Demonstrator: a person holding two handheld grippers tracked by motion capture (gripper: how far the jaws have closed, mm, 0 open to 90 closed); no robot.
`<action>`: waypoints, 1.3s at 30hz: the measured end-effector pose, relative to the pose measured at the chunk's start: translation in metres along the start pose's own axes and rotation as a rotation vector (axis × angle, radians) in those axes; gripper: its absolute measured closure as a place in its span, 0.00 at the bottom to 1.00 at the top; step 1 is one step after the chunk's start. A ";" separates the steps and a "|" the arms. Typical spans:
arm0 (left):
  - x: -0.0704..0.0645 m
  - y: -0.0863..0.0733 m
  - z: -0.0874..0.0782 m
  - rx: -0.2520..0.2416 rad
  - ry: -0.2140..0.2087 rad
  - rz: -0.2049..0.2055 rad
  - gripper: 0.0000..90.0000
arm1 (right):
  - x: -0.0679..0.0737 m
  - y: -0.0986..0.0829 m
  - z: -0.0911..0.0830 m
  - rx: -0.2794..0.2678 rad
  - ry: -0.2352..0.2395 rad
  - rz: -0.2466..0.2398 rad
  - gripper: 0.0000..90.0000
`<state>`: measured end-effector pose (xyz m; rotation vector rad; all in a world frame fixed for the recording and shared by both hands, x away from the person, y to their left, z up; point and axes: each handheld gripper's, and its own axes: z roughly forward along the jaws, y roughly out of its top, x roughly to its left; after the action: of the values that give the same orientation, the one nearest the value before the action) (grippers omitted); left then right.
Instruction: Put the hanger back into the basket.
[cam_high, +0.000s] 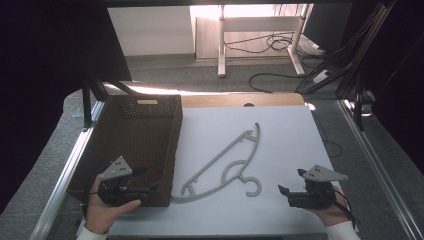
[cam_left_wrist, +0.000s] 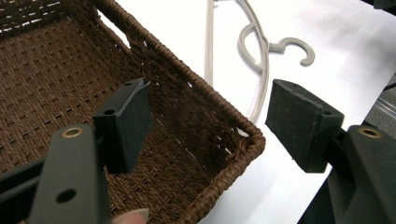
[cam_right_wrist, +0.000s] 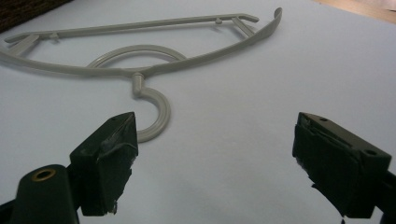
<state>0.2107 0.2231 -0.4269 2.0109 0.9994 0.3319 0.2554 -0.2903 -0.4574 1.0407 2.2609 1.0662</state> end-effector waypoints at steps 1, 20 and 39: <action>-0.003 0.001 0.001 0.005 -0.002 0.005 0.34 | 0.000 0.000 0.000 0.000 0.001 -0.001 0.16; -0.022 0.025 0.012 0.002 -0.036 0.063 0.34 | -0.009 -0.010 -0.009 -0.010 -0.011 0.045 0.17; -0.051 0.047 0.040 0.046 -0.073 0.102 0.36 | -0.007 0.000 0.007 -0.004 0.034 0.024 0.17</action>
<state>0.2242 0.1463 -0.4080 2.1050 0.8684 0.2898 0.2640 -0.2922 -0.4606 1.0577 2.2776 1.1053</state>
